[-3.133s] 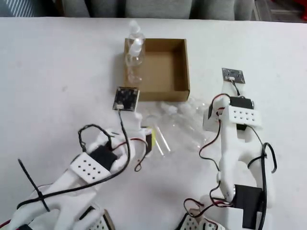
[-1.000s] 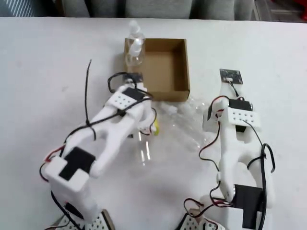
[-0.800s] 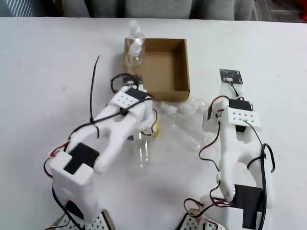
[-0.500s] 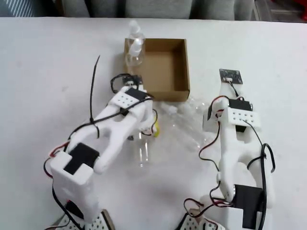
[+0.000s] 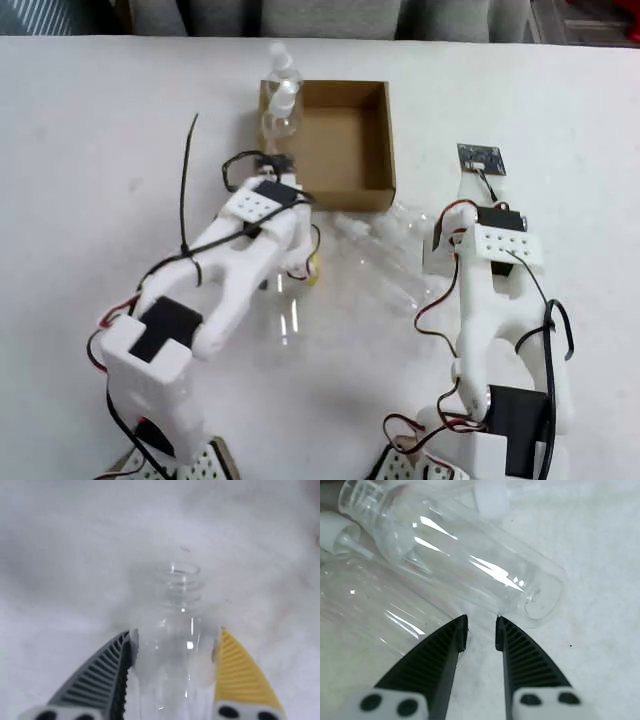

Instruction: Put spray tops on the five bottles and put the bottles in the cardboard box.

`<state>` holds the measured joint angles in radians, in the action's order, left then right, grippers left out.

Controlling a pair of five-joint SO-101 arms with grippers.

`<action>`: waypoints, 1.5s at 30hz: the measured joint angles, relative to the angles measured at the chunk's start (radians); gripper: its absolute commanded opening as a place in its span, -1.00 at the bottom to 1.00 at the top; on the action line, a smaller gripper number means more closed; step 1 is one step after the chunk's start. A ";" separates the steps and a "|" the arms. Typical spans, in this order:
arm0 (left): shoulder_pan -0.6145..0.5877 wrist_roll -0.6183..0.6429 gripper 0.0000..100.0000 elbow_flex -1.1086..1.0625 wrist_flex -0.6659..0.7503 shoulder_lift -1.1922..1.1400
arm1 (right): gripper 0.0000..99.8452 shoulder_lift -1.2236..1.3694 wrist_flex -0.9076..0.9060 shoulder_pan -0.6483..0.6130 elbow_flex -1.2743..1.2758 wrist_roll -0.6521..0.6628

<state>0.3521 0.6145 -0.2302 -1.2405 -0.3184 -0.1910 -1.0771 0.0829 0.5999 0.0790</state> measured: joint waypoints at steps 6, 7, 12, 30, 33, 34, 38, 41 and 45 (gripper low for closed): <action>-0.005 -0.003 -0.12 0.000 -0.028 0.000 | -0.86 0.000 0.000 0.000 0.000 0.000; -0.005 -0.003 -0.12 0.000 -0.035 0.000 | -0.86 0.000 0.000 0.000 0.000 0.000; -0.012 -0.015 -0.12 0.000 -0.078 0.035 | -0.86 0.000 0.000 0.000 0.000 0.000; -0.075 -0.141 -0.45 0.101 -0.147 0.046 | -0.86 0.000 0.000 0.000 0.000 0.000; -0.075 -0.141 -0.46 0.101 -0.147 0.046 | -0.86 0.000 0.000 0.000 0.000 0.000; -0.075 -0.141 -0.44 0.103 -0.147 0.041 | -0.86 0.000 0.000 0.000 0.000 0.000; -0.075 -0.184 -0.33 0.137 -0.149 -0.002 | -0.86 0.000 0.000 0.000 0.000 0.000; -0.075 -0.196 -0.30 0.143 -0.147 -0.009 | -0.86 0.000 0.000 0.000 0.000 0.000; -0.075 -0.199 -0.30 0.143 -0.147 -0.009 | -0.86 0.000 0.000 0.000 0.000 0.000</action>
<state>0.2770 0.4150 -0.0875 -1.3878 -0.3276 -0.1910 -1.0771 0.0829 0.5999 0.0790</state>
